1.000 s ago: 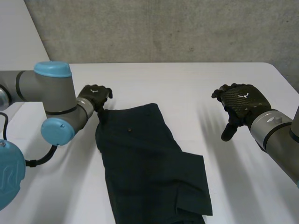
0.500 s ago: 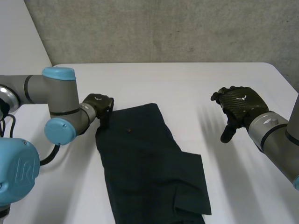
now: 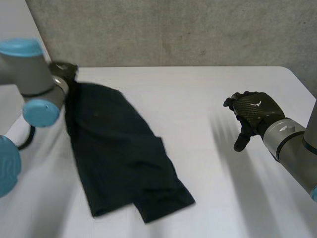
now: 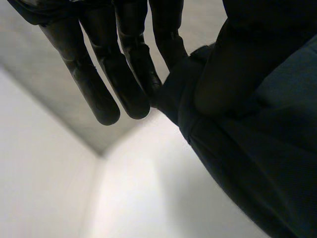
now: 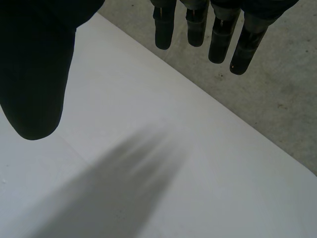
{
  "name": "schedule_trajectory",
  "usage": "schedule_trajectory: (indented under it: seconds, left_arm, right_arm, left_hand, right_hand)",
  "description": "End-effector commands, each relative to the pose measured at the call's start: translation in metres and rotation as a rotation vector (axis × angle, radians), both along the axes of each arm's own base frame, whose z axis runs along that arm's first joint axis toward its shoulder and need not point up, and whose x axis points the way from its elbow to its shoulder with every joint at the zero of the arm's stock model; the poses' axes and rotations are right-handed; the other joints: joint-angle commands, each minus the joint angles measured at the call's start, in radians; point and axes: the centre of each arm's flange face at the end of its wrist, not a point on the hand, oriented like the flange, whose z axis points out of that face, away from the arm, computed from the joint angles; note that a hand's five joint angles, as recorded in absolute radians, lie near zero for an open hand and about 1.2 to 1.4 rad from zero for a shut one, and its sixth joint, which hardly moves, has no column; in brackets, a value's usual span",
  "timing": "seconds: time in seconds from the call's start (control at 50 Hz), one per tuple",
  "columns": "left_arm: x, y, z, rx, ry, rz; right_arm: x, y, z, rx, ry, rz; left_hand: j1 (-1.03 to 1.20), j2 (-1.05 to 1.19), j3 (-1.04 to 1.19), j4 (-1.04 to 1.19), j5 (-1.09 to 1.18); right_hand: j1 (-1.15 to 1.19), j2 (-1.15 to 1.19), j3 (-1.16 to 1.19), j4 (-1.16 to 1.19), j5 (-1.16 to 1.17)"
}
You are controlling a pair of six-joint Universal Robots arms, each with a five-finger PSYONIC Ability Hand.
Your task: Fold the shorts.
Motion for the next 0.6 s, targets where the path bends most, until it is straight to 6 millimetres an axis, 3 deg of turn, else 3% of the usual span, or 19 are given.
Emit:
schedule_trajectory:
  seconds: [0.02, 0.08, 0.16, 0.18, 0.24, 0.26, 0.32, 0.34, 0.4, 0.42, 0.48, 0.5, 0.54, 0.56, 0.6]
  left_arm:
    - [0.016, -0.016, 0.079, -0.339, -0.026, 0.081]
    - [0.007, -0.013, 0.091, -0.4, -0.015, 0.058]
    - [-0.038, 0.013, 0.106, -0.449, 0.022, -0.061]
    - [-0.063, 0.029, 0.107, -0.444, 0.044, -0.142]
    - [-0.093, 0.051, 0.101, -0.422, 0.074, -0.256]
    - [-0.116, 0.069, 0.093, -0.395, 0.086, -0.341]
    - [-0.146, 0.098, 0.076, -0.339, 0.091, -0.459]
    - [-0.164, 0.117, 0.061, -0.296, 0.084, -0.528]
    - [-0.181, 0.141, 0.039, -0.234, 0.071, -0.597]
    - [-0.192, 0.157, 0.022, -0.188, 0.058, -0.637]
    - [-0.211, 0.187, -0.005, -0.121, 0.035, -0.708]
    - [-0.223, 0.21, -0.02, -0.082, 0.024, -0.757]
    - [-0.231, 0.229, -0.031, -0.052, 0.014, -0.796]
    - [-0.236, 0.247, -0.039, -0.02, 0.0, -0.831]
    - [-0.238, 0.261, -0.047, 0.013, -0.014, -0.856]
  right_arm:
    - [0.0, 0.001, 0.0, 0.002, 0.001, 0.002]
    - [0.001, 0.001, 0.0, 0.001, -0.001, 0.001]
    - [0.002, 0.002, 0.001, -0.004, -0.002, 0.006]
    - [0.002, 0.002, 0.002, -0.005, -0.002, 0.006]
    - [0.001, -0.001, 0.006, -0.019, -0.017, -0.008]
    - [-0.001, -0.003, 0.007, -0.025, -0.021, -0.018]
    - [-0.004, -0.005, 0.01, -0.04, -0.022, -0.056]
    - [-0.006, -0.006, 0.011, -0.044, -0.02, -0.068]
    - [-0.01, -0.009, 0.015, -0.067, -0.021, -0.105]
    - [-0.011, -0.01, 0.016, -0.072, -0.02, -0.113]
    - [-0.018, -0.018, 0.017, -0.09, -0.025, -0.145]
    - [-0.02, -0.02, 0.018, -0.093, -0.025, -0.156]
    - [-0.024, -0.024, 0.018, -0.097, -0.026, -0.169]
    - [-0.027, -0.027, 0.019, -0.1, -0.027, -0.182]
    - [-0.029, -0.028, 0.019, -0.1, -0.028, -0.188]
  left_hand:
    - [0.255, 0.229, 0.211, 0.196, 0.301]
    - [0.255, 0.229, 0.211, 0.196, 0.301]
    - [0.255, 0.229, 0.211, 0.196, 0.301]
    - [0.255, 0.229, 0.211, 0.196, 0.301]
    - [0.255, 0.229, 0.211, 0.196, 0.301]
    - [0.255, 0.229, 0.211, 0.196, 0.301]
    - [0.255, 0.229, 0.211, 0.196, 0.301]
    - [0.255, 0.229, 0.211, 0.196, 0.301]
    - [0.255, 0.229, 0.211, 0.196, 0.301]
    - [0.255, 0.229, 0.211, 0.196, 0.301]
    - [0.255, 0.229, 0.211, 0.196, 0.301]
    - [0.255, 0.229, 0.211, 0.196, 0.301]
    - [0.255, 0.229, 0.211, 0.196, 0.301]
    - [0.255, 0.229, 0.211, 0.196, 0.301]
    - [0.255, 0.229, 0.211, 0.196, 0.301]
  right_hand:
    - [-0.031, -0.015, -0.027, -0.062, -0.049]
    - [-0.031, -0.015, -0.027, -0.062, -0.049]
    - [-0.031, -0.015, -0.027, -0.062, -0.049]
    - [-0.031, -0.015, -0.027, -0.062, -0.049]
    - [-0.031, -0.015, -0.027, -0.062, -0.049]
    - [-0.031, -0.015, -0.027, -0.062, -0.049]
    - [-0.031, -0.015, -0.027, -0.062, -0.049]
    - [-0.031, -0.015, -0.027, -0.062, -0.049]
    - [-0.031, -0.015, -0.027, -0.062, -0.049]
    - [-0.031, -0.015, -0.027, -0.062, -0.049]
    - [-0.031, -0.015, -0.027, -0.062, -0.049]
    - [-0.031, -0.015, -0.027, -0.062, -0.049]
    - [-0.031, -0.015, -0.027, -0.062, -0.049]
    - [-0.031, -0.015, -0.027, -0.062, -0.049]
    - [-0.031, -0.015, -0.027, -0.062, -0.049]
